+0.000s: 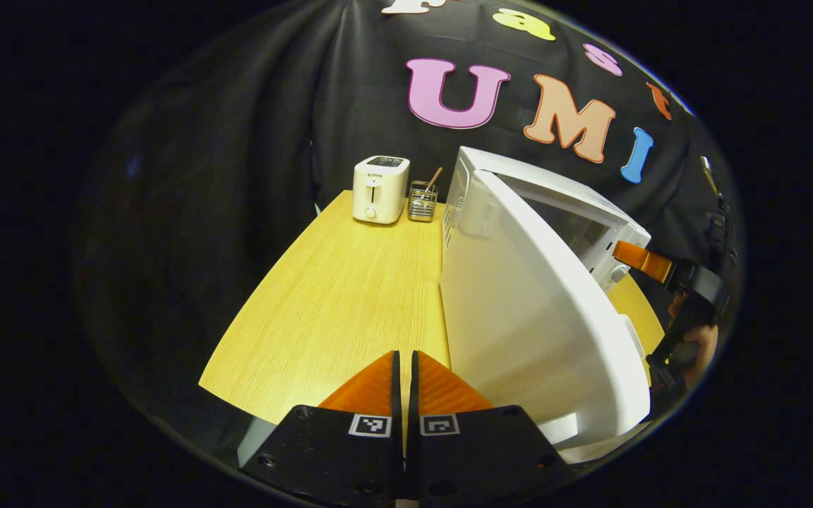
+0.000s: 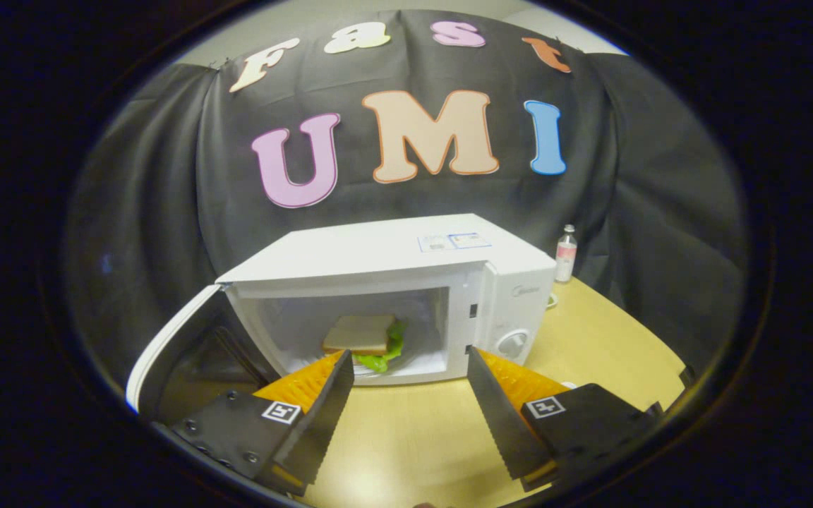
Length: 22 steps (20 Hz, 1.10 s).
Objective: Open the microwave oven with the left hand, put the food in, and close the microwave oven.
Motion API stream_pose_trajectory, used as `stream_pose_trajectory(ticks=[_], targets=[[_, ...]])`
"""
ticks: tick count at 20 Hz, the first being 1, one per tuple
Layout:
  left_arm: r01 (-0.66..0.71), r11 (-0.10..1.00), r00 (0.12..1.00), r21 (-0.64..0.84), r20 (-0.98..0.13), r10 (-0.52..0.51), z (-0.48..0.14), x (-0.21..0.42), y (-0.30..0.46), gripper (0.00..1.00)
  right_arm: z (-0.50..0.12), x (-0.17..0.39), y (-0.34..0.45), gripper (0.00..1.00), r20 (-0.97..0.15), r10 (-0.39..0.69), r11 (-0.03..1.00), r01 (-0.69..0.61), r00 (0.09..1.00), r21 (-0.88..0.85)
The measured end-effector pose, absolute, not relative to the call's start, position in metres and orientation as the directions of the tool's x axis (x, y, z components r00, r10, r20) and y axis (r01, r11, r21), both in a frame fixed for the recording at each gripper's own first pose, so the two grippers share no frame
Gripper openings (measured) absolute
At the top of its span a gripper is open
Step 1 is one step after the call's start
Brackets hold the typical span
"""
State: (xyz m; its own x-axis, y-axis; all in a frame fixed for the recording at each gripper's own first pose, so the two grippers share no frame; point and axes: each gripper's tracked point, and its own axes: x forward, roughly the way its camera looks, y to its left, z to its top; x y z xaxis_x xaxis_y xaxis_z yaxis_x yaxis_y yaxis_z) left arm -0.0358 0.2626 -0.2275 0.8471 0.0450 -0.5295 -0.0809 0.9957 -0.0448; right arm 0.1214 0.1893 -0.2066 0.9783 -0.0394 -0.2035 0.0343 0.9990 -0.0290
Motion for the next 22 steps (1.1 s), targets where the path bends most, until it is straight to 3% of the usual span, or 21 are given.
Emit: stream_pose_trajectory(ticks=[11, 22], targets=[[-0.022, 0.998, 0.849, -0.054, -0.528, -0.010, -0.227, -0.035, 0.221, 0.01, -0.220, 0.053, 0.119, 0.99, -0.261, -0.121, 0.992, 0.105, 0.958, -0.074], [0.038, 0.999, 0.850, -0.008, -0.525, -0.037, -0.221, -0.011, 0.136, 0.01, -0.214, 0.039, 0.038, 0.99, -0.315, -0.140, 0.990, 0.129, 0.939, -0.054]])
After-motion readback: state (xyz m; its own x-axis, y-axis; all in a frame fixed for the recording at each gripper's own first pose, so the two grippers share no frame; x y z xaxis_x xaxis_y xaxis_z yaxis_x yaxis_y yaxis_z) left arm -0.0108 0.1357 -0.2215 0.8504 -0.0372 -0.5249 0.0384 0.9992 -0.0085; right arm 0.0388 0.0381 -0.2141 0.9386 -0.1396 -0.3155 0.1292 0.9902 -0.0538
